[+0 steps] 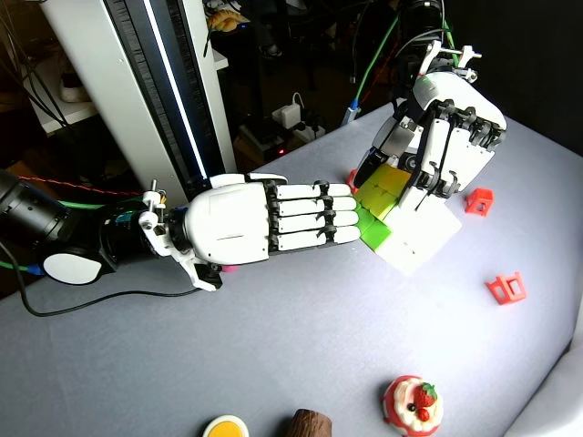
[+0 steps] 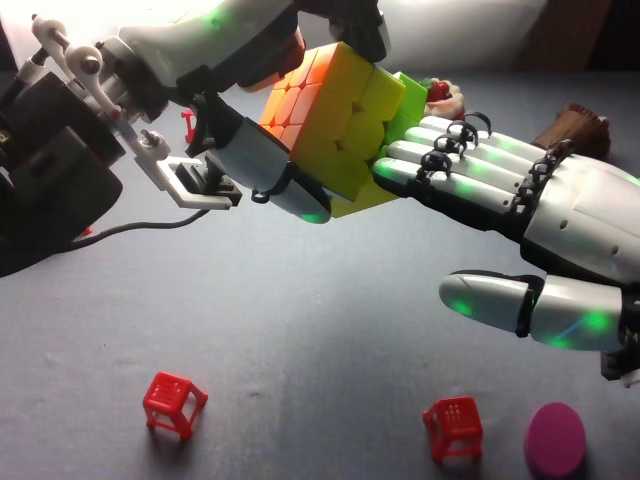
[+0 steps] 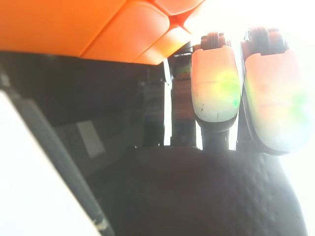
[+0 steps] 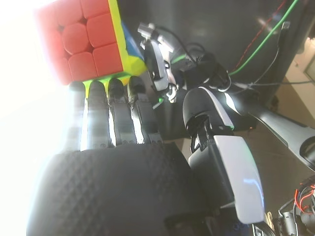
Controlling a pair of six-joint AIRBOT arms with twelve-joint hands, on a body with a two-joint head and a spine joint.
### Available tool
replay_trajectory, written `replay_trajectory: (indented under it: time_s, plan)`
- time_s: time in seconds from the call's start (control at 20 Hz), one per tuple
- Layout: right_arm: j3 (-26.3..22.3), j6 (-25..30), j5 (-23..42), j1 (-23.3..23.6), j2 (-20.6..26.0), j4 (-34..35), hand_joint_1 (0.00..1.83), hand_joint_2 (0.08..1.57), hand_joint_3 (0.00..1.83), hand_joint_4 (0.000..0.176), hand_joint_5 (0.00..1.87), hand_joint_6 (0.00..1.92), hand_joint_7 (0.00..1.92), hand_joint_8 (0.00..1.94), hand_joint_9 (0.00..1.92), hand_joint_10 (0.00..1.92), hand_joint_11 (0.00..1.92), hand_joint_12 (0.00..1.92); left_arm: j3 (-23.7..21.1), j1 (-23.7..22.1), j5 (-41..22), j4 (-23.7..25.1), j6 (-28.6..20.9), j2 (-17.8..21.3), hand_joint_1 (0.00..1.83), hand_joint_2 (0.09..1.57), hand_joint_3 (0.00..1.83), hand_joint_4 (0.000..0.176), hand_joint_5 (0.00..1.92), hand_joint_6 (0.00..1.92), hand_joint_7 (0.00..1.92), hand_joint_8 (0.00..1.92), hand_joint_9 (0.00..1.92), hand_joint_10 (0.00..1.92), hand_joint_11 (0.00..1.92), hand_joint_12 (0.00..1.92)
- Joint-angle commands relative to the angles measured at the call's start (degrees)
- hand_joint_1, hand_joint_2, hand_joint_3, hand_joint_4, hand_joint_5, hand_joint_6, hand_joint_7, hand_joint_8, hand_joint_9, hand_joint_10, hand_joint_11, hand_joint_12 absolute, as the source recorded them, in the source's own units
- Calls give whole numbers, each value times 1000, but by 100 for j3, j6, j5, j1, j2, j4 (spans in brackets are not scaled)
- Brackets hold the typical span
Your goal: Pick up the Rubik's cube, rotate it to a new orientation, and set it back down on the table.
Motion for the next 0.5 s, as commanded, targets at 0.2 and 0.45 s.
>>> replay_trajectory:
  time_s: [0.2,0.45]
  plan:
    - [-53,36,619,21,-81,-111,0,1446,0,0,16,14,8,0,4,2,0,0,0,-86,-972,-182,-108,-29,1512,678,1104,0,1179,1921,1392,1921,1536,1921,1645,1921]
    - [-77,36,618,6,-136,-218,0,1471,10,0,46,27,31,11,40,18,0,0,30,-86,-927,-230,-108,-65,1505,683,1127,0,1253,1921,1452,1921,1581,1921,1680,1921]
